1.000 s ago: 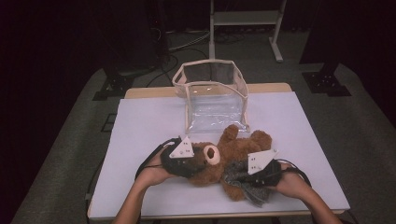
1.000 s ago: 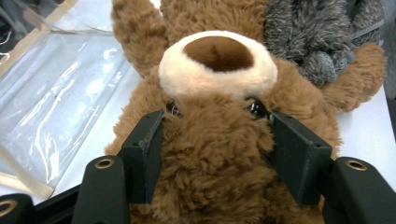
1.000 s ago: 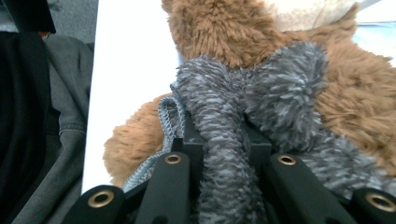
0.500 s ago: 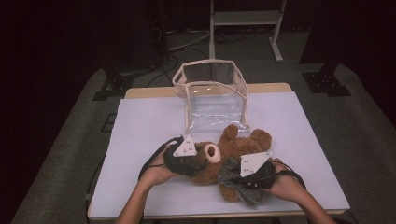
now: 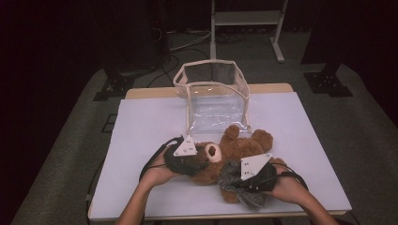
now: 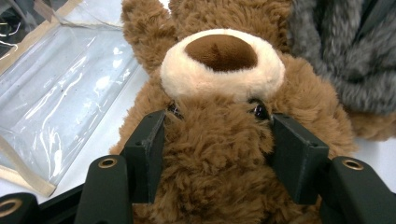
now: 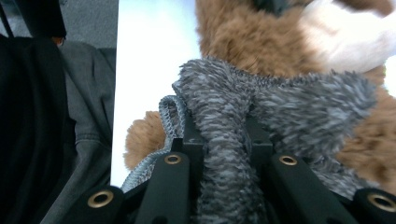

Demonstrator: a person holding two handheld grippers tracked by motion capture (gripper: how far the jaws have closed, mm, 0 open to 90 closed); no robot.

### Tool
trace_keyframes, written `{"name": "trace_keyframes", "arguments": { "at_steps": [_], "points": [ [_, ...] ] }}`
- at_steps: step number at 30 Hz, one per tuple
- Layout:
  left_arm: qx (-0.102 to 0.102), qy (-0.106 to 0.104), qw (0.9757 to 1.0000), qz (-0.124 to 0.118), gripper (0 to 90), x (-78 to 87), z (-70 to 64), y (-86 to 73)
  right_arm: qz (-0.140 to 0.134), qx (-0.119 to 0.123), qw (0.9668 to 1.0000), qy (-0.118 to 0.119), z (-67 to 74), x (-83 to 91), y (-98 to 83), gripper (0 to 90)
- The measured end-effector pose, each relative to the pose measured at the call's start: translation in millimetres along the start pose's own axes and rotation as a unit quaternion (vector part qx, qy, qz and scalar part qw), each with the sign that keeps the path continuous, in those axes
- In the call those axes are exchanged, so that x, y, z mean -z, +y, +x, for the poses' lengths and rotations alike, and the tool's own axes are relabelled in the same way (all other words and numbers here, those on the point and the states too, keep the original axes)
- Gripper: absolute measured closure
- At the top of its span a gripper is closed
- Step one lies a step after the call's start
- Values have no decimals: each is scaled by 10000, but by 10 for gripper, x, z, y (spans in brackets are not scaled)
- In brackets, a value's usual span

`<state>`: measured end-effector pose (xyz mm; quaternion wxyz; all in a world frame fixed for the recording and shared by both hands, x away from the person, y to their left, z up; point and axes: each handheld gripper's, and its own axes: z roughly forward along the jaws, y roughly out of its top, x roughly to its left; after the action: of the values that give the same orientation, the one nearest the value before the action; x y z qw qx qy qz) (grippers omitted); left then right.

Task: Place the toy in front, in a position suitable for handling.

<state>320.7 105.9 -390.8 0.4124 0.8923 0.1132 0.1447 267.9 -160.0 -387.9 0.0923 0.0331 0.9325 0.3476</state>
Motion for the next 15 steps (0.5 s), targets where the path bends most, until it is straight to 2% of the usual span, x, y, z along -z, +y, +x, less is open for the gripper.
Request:
{"name": "trace_keyframes", "arguments": {
  "at_steps": [4,7,10,11,12,15],
  "points": [
    [52,-35,10000,-39,398,3,6,-12,134,-54,9999,5,-13,4,-108,754],
    [26,-71,10000,16,398,0,4,6,230,-49,9997,-104,0,66,-194,754],
    [5,-35,10000,35,398,-2,-8,16,116,-34,9999,-56,17,66,-131,753],
    [41,-32,10000,-3,397,-5,-15,10,-67,-9,10000,58,15,46,-55,752],
    [18,-46,10000,26,398,5,-10,5,-125,4,9999,104,16,31,-22,752],
    [18,-68,10000,9,398,8,-8,-3,-128,49,9998,153,8,5,10,752]
  ]
}}
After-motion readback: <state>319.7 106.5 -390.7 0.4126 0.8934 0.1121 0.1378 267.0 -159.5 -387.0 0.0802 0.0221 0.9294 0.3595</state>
